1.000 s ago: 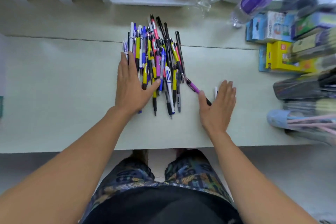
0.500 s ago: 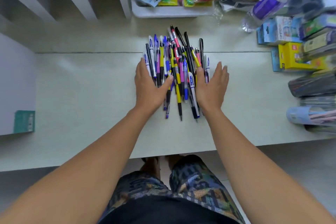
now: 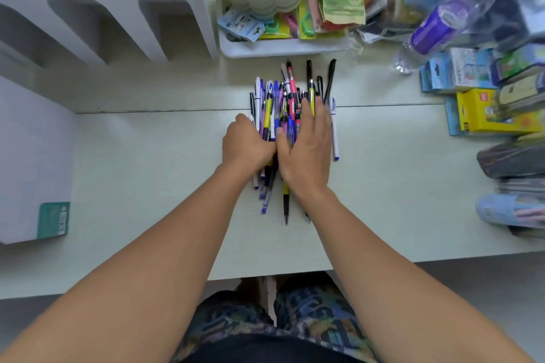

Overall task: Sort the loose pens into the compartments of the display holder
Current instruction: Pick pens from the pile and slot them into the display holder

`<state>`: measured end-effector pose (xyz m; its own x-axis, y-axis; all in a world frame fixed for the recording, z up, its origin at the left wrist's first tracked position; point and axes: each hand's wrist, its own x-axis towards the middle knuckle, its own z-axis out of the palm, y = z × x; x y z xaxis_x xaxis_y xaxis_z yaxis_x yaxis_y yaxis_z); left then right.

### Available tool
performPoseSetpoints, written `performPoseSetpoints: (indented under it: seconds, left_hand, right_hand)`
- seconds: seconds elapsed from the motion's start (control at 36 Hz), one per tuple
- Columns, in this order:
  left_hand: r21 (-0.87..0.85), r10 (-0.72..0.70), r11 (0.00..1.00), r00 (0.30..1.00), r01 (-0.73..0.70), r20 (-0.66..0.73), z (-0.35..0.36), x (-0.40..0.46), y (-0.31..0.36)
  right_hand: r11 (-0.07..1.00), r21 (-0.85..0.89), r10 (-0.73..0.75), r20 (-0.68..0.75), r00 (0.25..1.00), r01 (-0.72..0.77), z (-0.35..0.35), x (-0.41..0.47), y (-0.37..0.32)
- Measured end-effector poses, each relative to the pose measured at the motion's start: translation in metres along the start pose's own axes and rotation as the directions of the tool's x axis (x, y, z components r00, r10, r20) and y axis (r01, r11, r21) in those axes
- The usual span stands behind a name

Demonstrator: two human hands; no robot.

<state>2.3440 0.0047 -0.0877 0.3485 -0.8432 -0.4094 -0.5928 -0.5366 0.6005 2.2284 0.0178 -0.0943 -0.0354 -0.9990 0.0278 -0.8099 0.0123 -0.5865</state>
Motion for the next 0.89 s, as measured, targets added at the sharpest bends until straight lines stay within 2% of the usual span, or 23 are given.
performPoseSetpoints:
  seconds: [0.11,0.22,0.36,0.53,0.64,0.67,0.72,0.78,0.83,0.89]
  left_hand:
    - [0.048,-0.058,0.997,0.998,0.057,0.03,-0.006,0.001,0.001]
    - [-0.022,-0.07,0.997,0.993,0.073,0.092,-0.014,0.005,-0.005]
    - [-0.141,-0.033,0.987,0.95,0.08,0.31,-0.024,-0.001,-0.016]
    - [-0.394,-0.091,0.872,0.887,0.29,0.452,-0.05,-0.038,-0.027]
    - [-0.461,-0.101,0.811,0.863,0.359,0.495,-0.066,-0.067,-0.028]
    - [-0.478,-0.094,0.802,0.866,0.358,0.491,-0.069,-0.073,-0.026]
    - [-0.5,-0.071,0.794,0.871,0.344,0.486,-0.078,-0.085,-0.021]
    - [-0.493,-0.042,0.815,0.88,0.305,0.474,-0.085,-0.091,-0.017]
    - [-0.461,-0.029,0.845,0.883,0.272,0.468,-0.09,-0.094,-0.013]
    - [-0.443,-0.019,0.857,0.875,0.263,0.484,-0.092,-0.094,-0.009]
  right_hand:
    - [0.998,0.048,0.039,0.005,0.999,-0.04,-0.001,-0.008,0.005]
    - [0.993,0.097,0.073,0.019,0.997,-0.074,-0.006,-0.01,0.01]
    - [0.988,0.118,0.09,0.065,0.994,-0.097,-0.013,-0.011,0.006]
    - [0.98,0.175,0.09,0.065,0.994,-0.1,-0.033,-0.008,-0.004]
    - [0.949,0.291,0.116,0.043,0.992,-0.123,-0.047,-0.009,-0.016]
    - [0.925,0.346,0.145,0.067,0.987,-0.159,-0.053,-0.01,-0.021]
    - [0.834,0.477,0.203,0.203,0.958,-0.277,-0.064,-0.01,-0.034]
    - [0.766,0.551,0.204,0.282,0.938,-0.332,-0.072,-0.006,-0.044]
    - [0.76,0.561,0.159,0.328,0.931,-0.328,-0.078,0.0,-0.053]
    - [0.76,0.549,0.069,0.463,0.883,-0.347,-0.082,0.003,-0.064]
